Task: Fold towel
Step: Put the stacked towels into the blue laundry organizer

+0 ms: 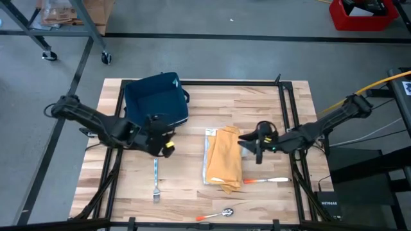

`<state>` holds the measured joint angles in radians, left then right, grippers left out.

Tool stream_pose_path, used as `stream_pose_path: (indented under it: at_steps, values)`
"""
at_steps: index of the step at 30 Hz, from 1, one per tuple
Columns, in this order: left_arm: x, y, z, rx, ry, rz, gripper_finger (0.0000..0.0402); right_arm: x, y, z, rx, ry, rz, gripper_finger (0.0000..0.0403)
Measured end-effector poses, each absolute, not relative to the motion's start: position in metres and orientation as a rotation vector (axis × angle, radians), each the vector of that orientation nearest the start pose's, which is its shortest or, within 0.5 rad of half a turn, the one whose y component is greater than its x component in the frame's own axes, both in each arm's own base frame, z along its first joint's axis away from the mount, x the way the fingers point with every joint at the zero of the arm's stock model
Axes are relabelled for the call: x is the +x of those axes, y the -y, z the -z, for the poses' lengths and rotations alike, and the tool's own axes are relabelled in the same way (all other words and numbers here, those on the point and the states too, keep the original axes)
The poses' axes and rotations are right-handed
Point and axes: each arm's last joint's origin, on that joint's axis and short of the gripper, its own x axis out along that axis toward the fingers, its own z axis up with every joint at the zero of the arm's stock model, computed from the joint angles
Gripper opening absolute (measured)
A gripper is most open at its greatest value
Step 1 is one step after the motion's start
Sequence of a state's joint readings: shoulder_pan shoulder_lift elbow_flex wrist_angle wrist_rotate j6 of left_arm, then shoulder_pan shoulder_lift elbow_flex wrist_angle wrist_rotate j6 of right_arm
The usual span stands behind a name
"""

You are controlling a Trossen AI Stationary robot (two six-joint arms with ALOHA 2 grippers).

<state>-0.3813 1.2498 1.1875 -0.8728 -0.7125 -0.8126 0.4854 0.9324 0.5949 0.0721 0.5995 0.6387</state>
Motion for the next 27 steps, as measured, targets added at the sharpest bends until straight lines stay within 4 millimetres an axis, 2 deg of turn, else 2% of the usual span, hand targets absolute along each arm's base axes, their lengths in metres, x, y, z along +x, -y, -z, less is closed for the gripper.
stream_pose_path:
  at_steps: [6, 14, 20, 27]
  values:
    - [0.208, 0.084, -0.319, -0.275, -0.641, -0.678, 0.0088, 0.157, -0.065, -0.276, 0.459, -0.227, 0.176, 0.0135]
    - [0.205, 0.099, -0.301, -0.351, -0.653, -0.72, 0.0088, 0.12, -0.045, -0.26, 0.513, -0.425, 0.288, 0.0135]
    - [0.206, 0.103, -0.272, -0.386, -0.665, -0.778, 0.0088, 0.11, -0.041, -0.245, 0.511, -0.58, 0.371, 0.0135]
    - [0.204, 0.101, -0.23, -0.473, -0.641, -0.848, 0.0088, 0.108, -0.04, -0.219, 0.481, -0.635, 0.42, 0.0135]
